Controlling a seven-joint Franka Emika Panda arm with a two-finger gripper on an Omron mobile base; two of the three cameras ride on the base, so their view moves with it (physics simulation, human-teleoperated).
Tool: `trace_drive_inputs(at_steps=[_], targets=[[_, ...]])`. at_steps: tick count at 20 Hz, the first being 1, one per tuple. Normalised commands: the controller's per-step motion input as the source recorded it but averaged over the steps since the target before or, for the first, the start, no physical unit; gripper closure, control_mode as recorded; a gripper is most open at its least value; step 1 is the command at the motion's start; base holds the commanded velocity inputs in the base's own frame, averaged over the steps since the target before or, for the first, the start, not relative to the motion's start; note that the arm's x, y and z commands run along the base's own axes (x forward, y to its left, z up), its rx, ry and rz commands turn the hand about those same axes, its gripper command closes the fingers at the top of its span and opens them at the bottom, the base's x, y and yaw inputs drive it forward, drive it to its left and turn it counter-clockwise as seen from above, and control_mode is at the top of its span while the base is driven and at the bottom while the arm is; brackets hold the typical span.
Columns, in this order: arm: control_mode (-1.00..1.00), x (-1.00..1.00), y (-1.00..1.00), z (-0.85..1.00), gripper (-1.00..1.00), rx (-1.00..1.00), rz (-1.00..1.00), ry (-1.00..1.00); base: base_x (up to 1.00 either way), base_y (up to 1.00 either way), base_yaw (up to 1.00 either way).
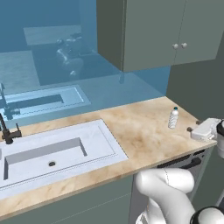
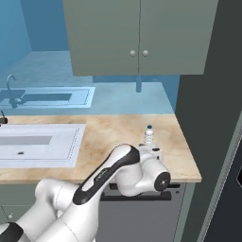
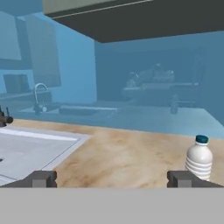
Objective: Take the bottled waters from the counter and place them in the freezer to freeze. Close the freezer door after placing the bottles.
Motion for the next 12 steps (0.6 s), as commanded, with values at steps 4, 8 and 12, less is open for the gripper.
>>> trace_drive_inputs(at_steps=[4,8,12], targets=[[-1.00,0.30,-0.06,0.00,-1.00,0.03,0.00,0.00,0.00,0.00,0.00],[-1.00,0.23,-0.14,0.00,-1.00,0.03,0.00,0.00,0.00,0.00,0.00],[-1.00,0.16,-0.12,0.00,-1.00,0.00,0.00,-0.06,0.00,0.00,0.00]])
